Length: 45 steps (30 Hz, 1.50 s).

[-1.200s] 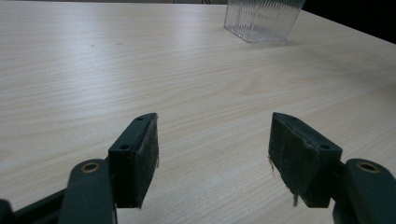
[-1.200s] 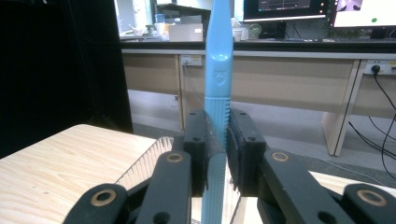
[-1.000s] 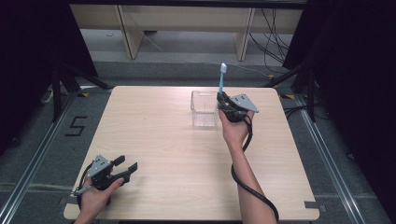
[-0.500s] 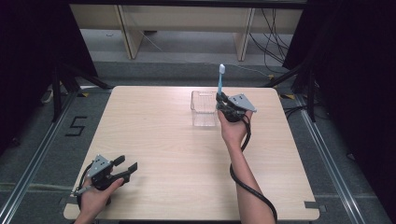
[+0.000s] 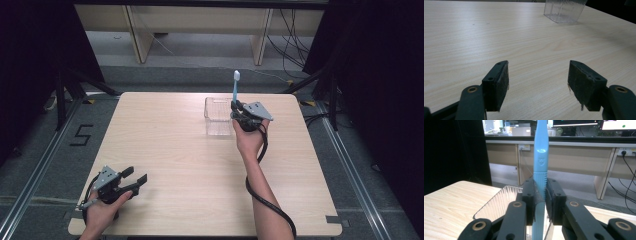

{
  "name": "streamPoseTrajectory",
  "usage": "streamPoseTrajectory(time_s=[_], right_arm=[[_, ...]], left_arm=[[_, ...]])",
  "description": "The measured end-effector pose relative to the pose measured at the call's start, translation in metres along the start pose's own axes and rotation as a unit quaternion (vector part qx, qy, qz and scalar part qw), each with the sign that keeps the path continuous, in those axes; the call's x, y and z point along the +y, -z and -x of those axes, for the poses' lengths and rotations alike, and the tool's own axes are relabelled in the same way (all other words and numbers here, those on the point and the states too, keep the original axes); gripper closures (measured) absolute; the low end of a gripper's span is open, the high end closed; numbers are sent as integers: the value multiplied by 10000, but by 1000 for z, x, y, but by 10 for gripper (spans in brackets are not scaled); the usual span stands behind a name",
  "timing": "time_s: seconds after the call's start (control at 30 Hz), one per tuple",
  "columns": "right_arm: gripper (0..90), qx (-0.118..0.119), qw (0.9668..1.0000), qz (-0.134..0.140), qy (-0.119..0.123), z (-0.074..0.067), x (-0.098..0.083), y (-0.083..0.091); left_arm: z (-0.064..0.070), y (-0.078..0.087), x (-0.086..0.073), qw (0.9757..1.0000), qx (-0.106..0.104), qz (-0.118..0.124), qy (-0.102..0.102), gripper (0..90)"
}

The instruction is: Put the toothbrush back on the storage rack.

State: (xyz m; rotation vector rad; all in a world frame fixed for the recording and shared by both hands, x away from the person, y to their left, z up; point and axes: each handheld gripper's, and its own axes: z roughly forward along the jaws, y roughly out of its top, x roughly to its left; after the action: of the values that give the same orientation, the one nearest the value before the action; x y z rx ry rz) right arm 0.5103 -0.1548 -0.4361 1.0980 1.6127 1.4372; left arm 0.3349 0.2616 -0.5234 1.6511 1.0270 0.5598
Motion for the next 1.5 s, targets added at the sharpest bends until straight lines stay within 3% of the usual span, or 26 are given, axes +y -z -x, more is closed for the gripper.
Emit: streamPoseTrajectory(time_s=[0.13, 0.27, 0.3, 0.33, 0.5, 0.83, 0.9, 0.97, 1.2, 1.23, 1.5], right_arm=[[787, 16, 10000, -1, -63, -1, -3, 0], [787, -25, 9999, 35, 129, 2, -4, 0], [787, -15, 10000, -39, -72, -1, -5, 0], [787, -25, 9999, -60, -82, -1, -5, 1], [786, -22, 10000, -68, 56, 0, -6, 1], [787, -12, 10000, -80, -39, -2, -10, 2], [786, 26, 9999, -60, 119, 0, -10, 1], [786, -1, 10000, -77, 18, -1, -11, 2], [786, -56, 9999, -114, 102, -2, -12, 4], [786, -38, 9998, -164, 49, -3, -13, 4], [785, -1, 9999, -123, 55, -2, -14, 3]], left_arm=[[0, 0, 0, 10000, -1, 7, 5, 328], [0, 0, 0, 10000, -6, 7, -6, 328], [0, 0, 0, 10000, -4, 7, 0, 328], [0, 0, 0, 10000, -6, 8, -7, 328], [0, 0, 0, 10000, -4, 4, -2, 328], [0, 0, 0, 10000, 0, 3, 1, 328], [0, 0, 0, 10000, 0, -1, -2, 328], [0, 0, 0, 10000, 2, 3, -1, 328], [-1, -1, 0, 9999, -69, 71, -69, 328], [1, 0, 0, 10000, 25, -18, 41, 328], [1, 0, 0, 10000, 6, -23, 26, 328]])
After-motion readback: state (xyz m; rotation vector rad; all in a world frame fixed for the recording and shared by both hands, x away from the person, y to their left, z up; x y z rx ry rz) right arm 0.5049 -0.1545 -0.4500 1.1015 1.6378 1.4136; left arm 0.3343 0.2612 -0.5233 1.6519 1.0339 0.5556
